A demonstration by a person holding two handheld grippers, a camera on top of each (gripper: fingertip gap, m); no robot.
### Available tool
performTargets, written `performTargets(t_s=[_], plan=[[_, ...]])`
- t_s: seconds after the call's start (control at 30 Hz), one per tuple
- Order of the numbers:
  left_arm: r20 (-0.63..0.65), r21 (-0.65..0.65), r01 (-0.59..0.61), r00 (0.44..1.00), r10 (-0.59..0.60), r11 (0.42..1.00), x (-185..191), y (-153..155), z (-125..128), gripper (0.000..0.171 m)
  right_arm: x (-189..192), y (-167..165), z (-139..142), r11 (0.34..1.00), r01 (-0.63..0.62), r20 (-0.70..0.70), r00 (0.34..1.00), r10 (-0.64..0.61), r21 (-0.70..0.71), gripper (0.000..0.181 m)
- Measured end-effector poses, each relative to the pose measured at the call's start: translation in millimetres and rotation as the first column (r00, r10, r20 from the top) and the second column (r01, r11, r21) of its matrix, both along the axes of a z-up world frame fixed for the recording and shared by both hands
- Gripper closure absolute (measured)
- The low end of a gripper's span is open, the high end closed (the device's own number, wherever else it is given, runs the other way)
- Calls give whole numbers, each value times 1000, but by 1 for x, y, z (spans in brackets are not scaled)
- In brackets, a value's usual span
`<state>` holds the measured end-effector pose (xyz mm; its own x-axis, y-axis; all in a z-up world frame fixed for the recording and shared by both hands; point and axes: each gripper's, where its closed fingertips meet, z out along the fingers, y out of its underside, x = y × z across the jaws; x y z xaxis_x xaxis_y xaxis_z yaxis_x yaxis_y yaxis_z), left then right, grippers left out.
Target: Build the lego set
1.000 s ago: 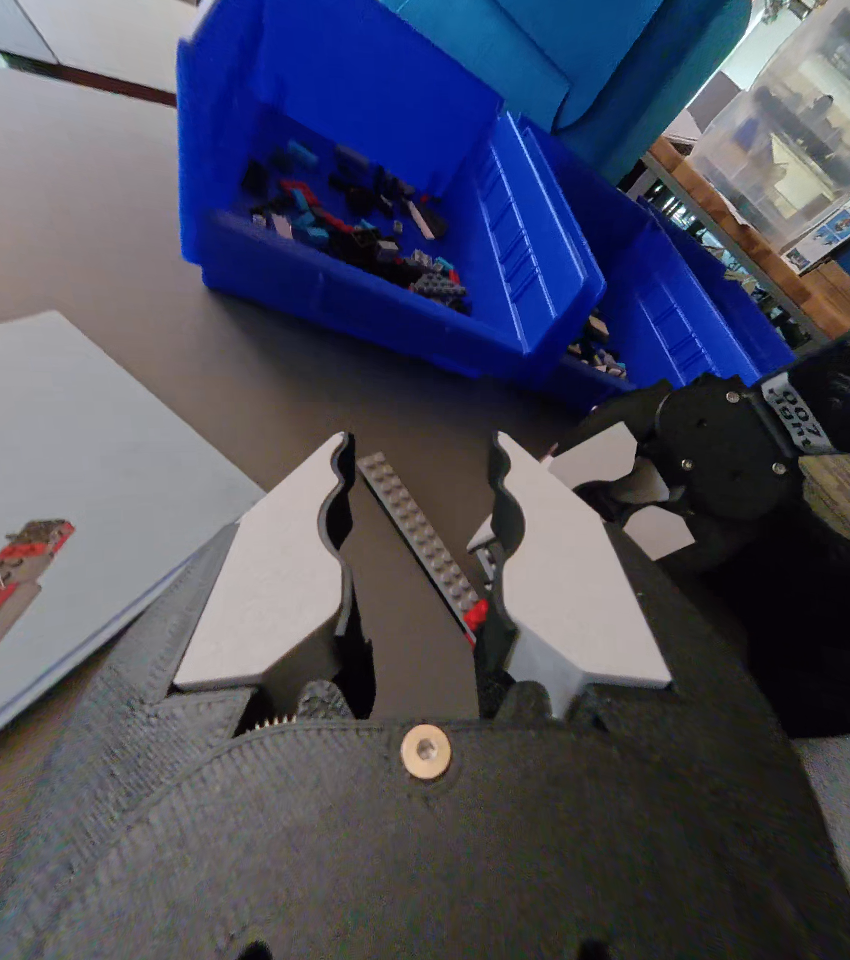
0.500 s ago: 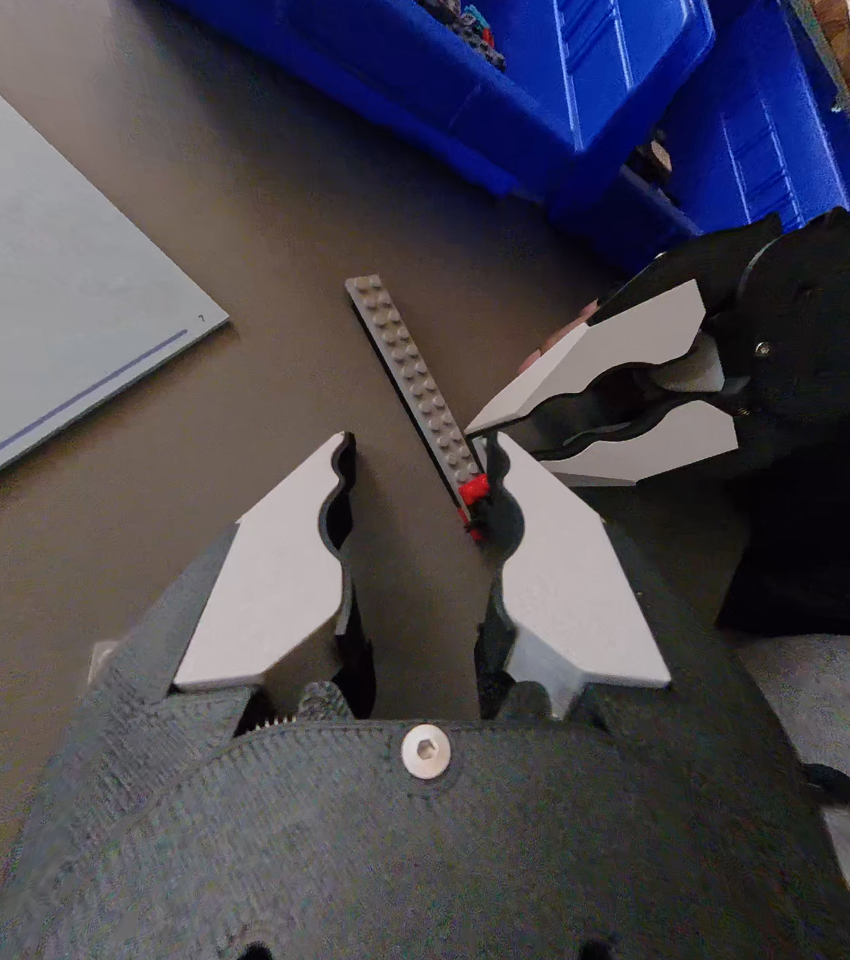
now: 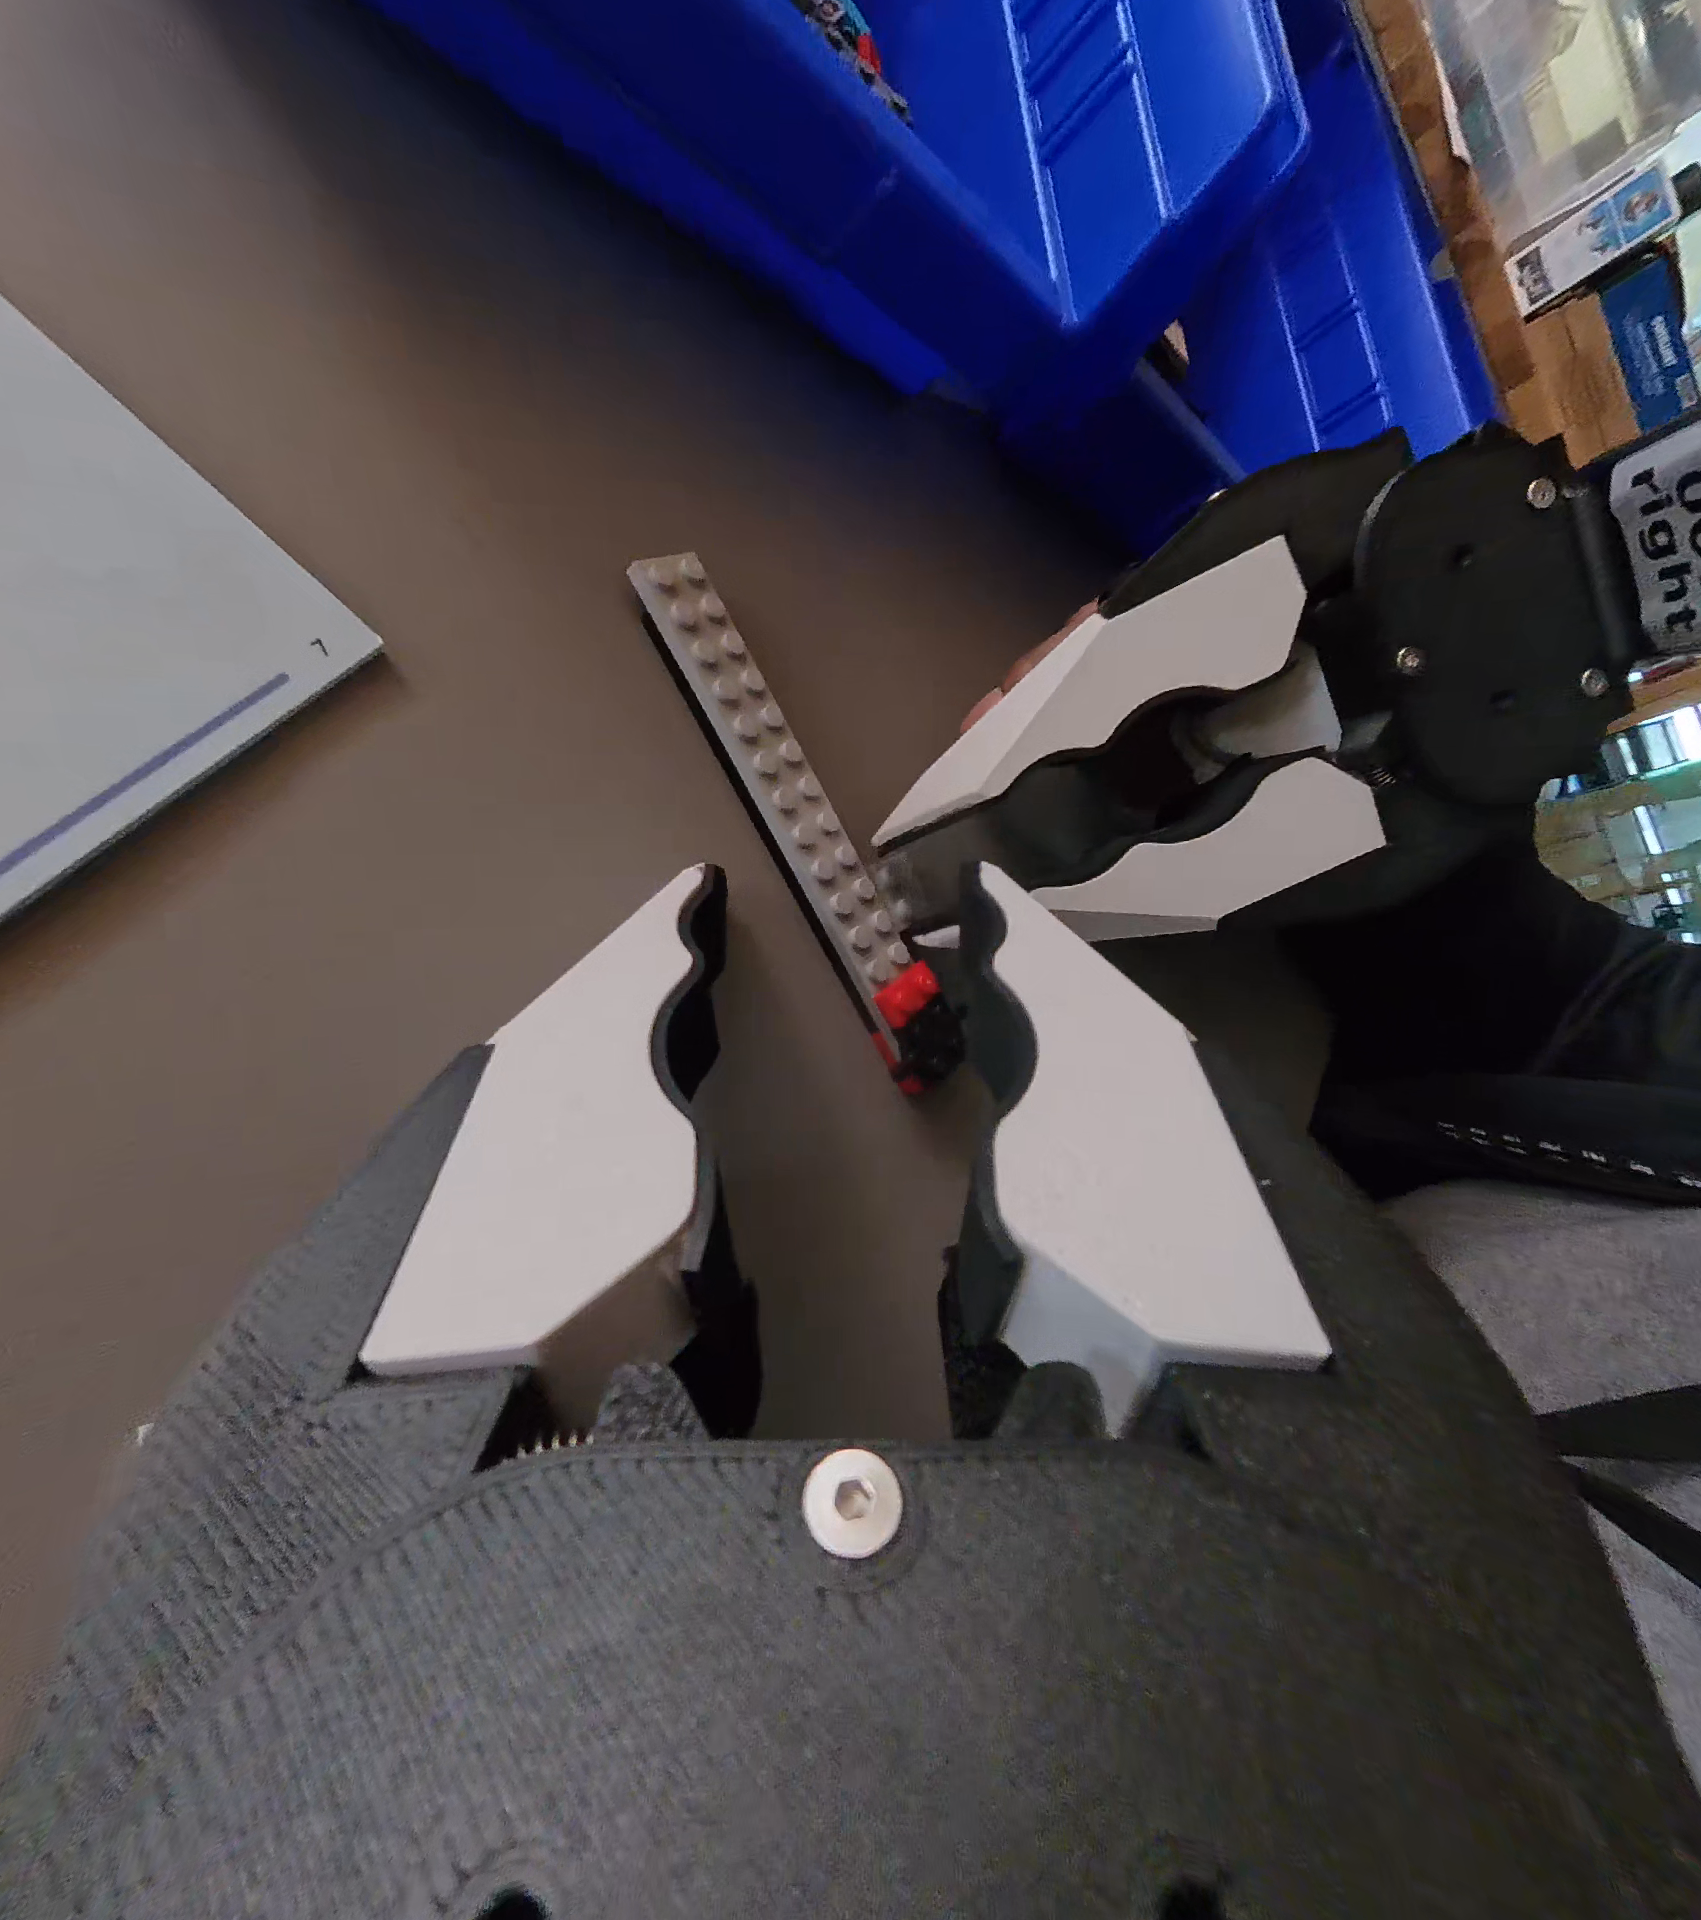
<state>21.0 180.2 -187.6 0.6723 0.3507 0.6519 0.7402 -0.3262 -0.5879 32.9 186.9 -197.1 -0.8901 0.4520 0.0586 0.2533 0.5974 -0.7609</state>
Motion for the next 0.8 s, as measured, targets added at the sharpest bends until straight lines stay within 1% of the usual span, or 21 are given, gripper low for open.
performTargets(t_s=[0.23, 0.4, 0.5, 0.6, 0.73, 0.8], plan=[[45, 57, -1, 999, -2, 998, 0, -1, 4, 127, 2, 2, 0, 1000, 9, 24, 1000, -9, -6, 153], [33, 111, -20, 999, 16, 994, -4, -2, 13, 127, 0, 7, 4, 1000, 4, 17, 1000, -4, -31, 149], [0, 188, -62, 998, 63, 980, -17, -2, 29, 127, 5, 2, 5, 999, -12, 29, 999, 14, -47, 147], [-26, 255, -84, 995, 93, 963, -34, 0, 55, 127, 12, -7, 9, 997, -21, 32, 999, 23, -69, 146], [-94, 290, -67, 991, 98, 955, -64, 8, 95, 127, 21, -13, 14, 998, -24, 2, 1000, 24, -58, 148], [-136, 289, -33, 988, 76, 957, -77, 18, 107, 127, 29, -14, 10, 999, -35, 8, 999, 36, -37, 150]])
